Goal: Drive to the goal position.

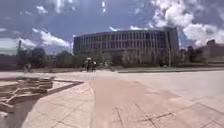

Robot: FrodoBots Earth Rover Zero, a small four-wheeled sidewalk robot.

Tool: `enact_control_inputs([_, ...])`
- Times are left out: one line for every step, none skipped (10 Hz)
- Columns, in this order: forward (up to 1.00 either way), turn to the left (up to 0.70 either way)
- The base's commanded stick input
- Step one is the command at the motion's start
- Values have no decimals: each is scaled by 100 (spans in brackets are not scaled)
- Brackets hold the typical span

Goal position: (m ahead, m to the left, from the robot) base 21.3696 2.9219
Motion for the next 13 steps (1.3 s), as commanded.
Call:
enact_control_inputs([70, 0])
enact_control_inputs([70, 0])
enact_control_inputs([70, 0])
enact_control_inputs([70, 0])
enact_control_inputs([70, 0])
enact_control_inputs([70, 0])
enact_control_inputs([70, 0])
enact_control_inputs([70, 0])
enact_control_inputs([70, 0])
enact_control_inputs([70, 0])
enact_control_inputs([70, 0])
enact_control_inputs([70, 0])
enact_control_inputs([70, 0])
